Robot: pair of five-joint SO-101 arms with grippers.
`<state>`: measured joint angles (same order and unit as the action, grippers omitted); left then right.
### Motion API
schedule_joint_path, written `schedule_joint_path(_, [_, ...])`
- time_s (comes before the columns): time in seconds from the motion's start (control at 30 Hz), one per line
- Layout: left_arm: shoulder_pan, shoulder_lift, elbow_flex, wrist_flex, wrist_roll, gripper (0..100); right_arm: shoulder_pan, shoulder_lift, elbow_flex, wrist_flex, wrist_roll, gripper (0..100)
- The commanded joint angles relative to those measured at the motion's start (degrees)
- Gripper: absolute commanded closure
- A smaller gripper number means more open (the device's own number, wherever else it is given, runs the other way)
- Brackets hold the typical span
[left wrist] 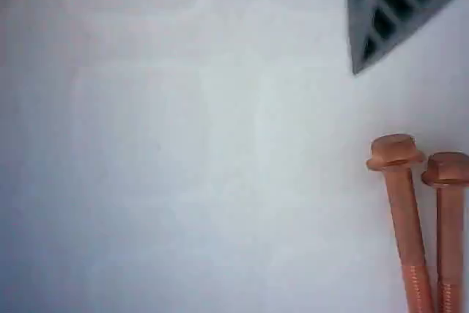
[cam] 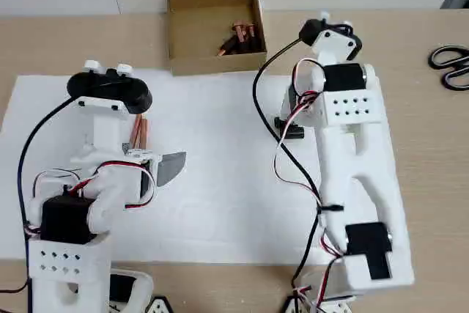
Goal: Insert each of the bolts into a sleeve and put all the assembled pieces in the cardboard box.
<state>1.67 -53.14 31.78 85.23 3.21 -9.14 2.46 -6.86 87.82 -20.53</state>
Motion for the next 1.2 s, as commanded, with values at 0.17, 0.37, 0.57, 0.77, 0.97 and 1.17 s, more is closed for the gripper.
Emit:
schedule_joint_path(0.17, [-0.2,-0.7,-0.1,-1.1,-0.3,69,1.5,9.9,-2.9,-2.6,-0.6,84.0])
schedule_joint_path(0.37, [0.2,-0.7,-0.1,-1.1,-0.3,69,1.9,13.5,-3.0,-3.4,-2.0,83.9])
schedule_joint_path(0.57, [0.3,-0.7,-0.1,-1.1,-0.4,69,1.8,13.7,-3.1,-6.6,-10.8,83.8])
schedule_joint_path(0.77, [0.3,-0.7,-0.1,-1.1,-0.4,69,1.4,13.8,-3.1,-10.5,-19.3,83.8])
schedule_joint_path(0.97, [0.3,-0.7,-0.1,-1.1,-0.4,69,1.4,13.8,-2.8,-11.8,-30.2,83.8])
schedule_joint_path(1.17, [0.3,-0.7,-0.1,-1.4,-0.4,69,1.4,13.8,-2.7,-11.6,-34.5,83.8])
